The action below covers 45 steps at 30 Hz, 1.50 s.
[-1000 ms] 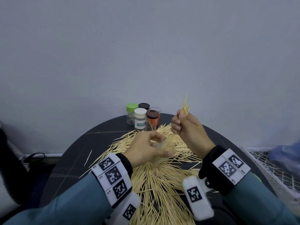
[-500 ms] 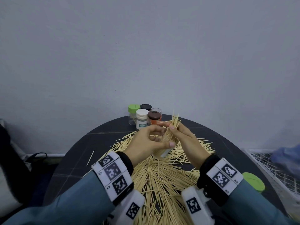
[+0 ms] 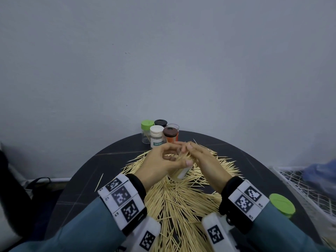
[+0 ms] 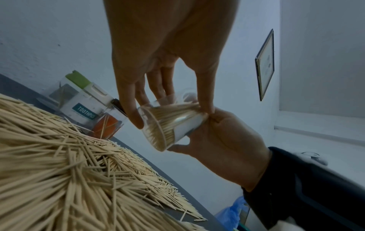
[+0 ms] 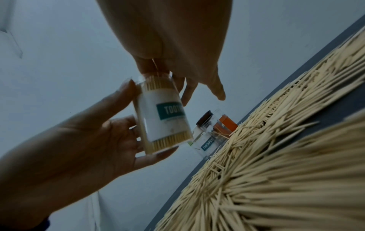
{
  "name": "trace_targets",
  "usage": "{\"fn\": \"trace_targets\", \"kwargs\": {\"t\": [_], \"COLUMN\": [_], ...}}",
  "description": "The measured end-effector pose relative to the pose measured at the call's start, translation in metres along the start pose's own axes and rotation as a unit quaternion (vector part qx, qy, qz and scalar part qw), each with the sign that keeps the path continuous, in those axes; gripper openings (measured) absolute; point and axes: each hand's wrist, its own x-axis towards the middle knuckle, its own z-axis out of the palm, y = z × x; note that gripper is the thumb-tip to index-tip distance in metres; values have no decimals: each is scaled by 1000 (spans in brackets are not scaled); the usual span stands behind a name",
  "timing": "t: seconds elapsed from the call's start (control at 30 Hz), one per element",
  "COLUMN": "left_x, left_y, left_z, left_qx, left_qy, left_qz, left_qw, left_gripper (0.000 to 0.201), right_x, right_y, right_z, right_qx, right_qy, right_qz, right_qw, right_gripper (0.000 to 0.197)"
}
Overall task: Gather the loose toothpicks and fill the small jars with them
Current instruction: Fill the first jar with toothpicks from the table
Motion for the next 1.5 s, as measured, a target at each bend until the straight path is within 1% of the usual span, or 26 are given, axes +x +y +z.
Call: {"fn": "trace_targets", "kwargs": {"t": [0.07, 0.17, 0.2, 0.27, 0.37, 0.5, 0.6, 0.7, 0.8, 0.87, 0.93, 1.03, 1.07, 1.17, 1.37, 1.4, 1.5], "left_x": [0, 0, 0, 1, 2, 3, 4, 3, 2, 1, 1, 3, 4, 5, 6, 6, 6], "left_y": [0, -1, -1, -1, 0, -3, -4, -2, -1, -1, -2, -3, -4, -4, -4, -4, -5], "left_z": [-1, -2, -2, -2, -4, -7, -8, -7, -3, -1, -2, -5, -7, -8, -8, -8, -9], "left_qx": [-5, 16, 21, 26, 34, 86, 115, 148, 163, 178, 187, 177, 172, 170, 171, 172, 169], "left_qy": [3, 6, 7, 15, 42, 90, 109, 105, 82, 67, 62, 76, 81, 83, 82, 82, 83], "left_qz": [-2, -2, -2, 1, 7, 33, 49, 68, 81, 90, 92, 86, 83, 81, 79, 79, 78], "left_qw": [1000, 1000, 1000, 1000, 999, 992, 986, 981, 980, 978, 976, 978, 978, 979, 979, 979, 979], "left_gripper": [50, 52, 53, 55, 52, 51, 51, 50, 49, 50, 51, 52, 53, 53, 53, 54, 55], "right_x": [1, 3, 4, 4, 5, 8, 6, 4, 3, 2, 2, 1, 1, 0, 1, 1, 1], "right_y": [2, 2, 3, 4, 5, 4, 1, -1, -2, -2, -4, -8, -8, -7, -6, -6, -5], "right_z": [0, -5, -6, -9, -12, -16, -16, -13, -12, -13, -13, -13, -12, -11, -15, -16, -16], "right_qx": [-5, -14, -24, -44, -76, -137, -165, -199, -230, -225, -197, -163, -173, -222, -236, -235, -238], "right_qy": [-2, 23, 38, 65, 88, 92, 90, 100, 146, 165, 152, 94, 90, 106, 132, 130, 89], "right_qz": [8, -28, -39, -59, -80, -93, -105, -124, -139, -141, -131, -103, -100, -105, -119, -113, -83], "right_qw": [1000, 999, 998, 995, 990, 982, 977, 967, 952, 950, 960, 977, 976, 964, 955, 957, 964], "right_gripper": [35, 37, 36, 26, 14, 14, 8, 8, 12, 14, 13, 9, 8, 5, 6, 5, 9]}}
